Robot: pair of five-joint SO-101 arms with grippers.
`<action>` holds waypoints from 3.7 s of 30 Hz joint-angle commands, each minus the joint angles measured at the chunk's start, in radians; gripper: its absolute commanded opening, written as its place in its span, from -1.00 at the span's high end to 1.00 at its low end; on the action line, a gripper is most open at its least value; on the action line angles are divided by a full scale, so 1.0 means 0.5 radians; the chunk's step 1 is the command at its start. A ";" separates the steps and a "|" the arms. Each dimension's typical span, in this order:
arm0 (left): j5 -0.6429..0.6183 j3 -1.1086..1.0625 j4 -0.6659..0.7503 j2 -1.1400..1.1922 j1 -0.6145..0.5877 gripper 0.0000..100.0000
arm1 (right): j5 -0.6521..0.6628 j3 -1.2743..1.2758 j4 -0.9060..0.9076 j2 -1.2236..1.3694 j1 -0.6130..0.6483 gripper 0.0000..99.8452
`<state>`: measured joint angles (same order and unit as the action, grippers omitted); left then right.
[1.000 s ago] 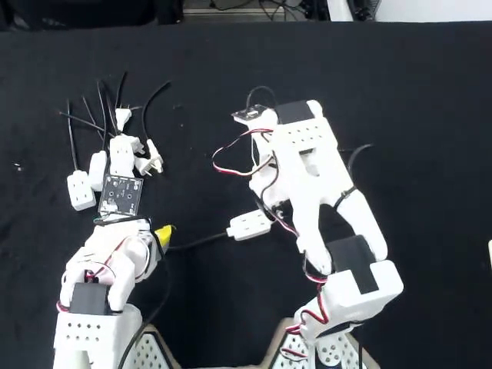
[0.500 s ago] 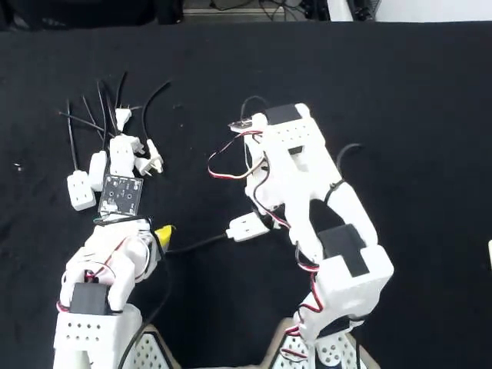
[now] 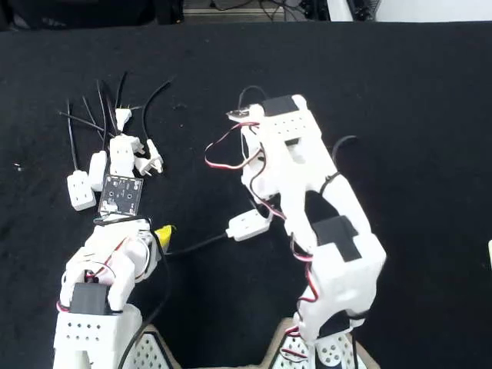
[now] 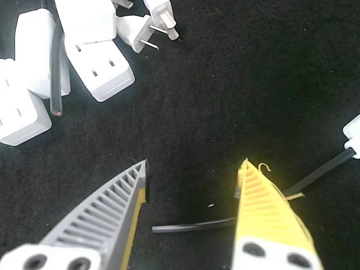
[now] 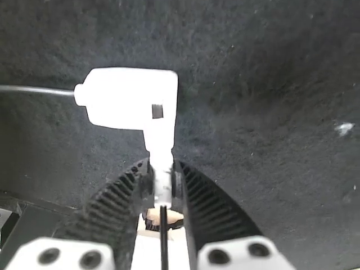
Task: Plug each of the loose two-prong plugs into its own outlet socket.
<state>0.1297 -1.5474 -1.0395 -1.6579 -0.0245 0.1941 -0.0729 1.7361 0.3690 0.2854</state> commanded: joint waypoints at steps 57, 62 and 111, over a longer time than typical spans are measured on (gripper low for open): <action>0.025 0.029 0.000 -0.021 -0.014 0.49 | 0.181 -0.091 0.064 -0.011 0.273 0.98; 0.025 0.029 0.000 -0.021 -0.014 0.49 | 0.178 -0.011 0.064 -0.011 0.270 0.98; 0.025 0.035 0.006 -0.021 -0.014 0.49 | -0.046 -0.008 0.061 -0.078 0.227 0.98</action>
<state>0.1312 -1.5474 -1.0395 -1.6579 -0.0245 0.1788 -0.0207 1.7315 0.3475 0.3959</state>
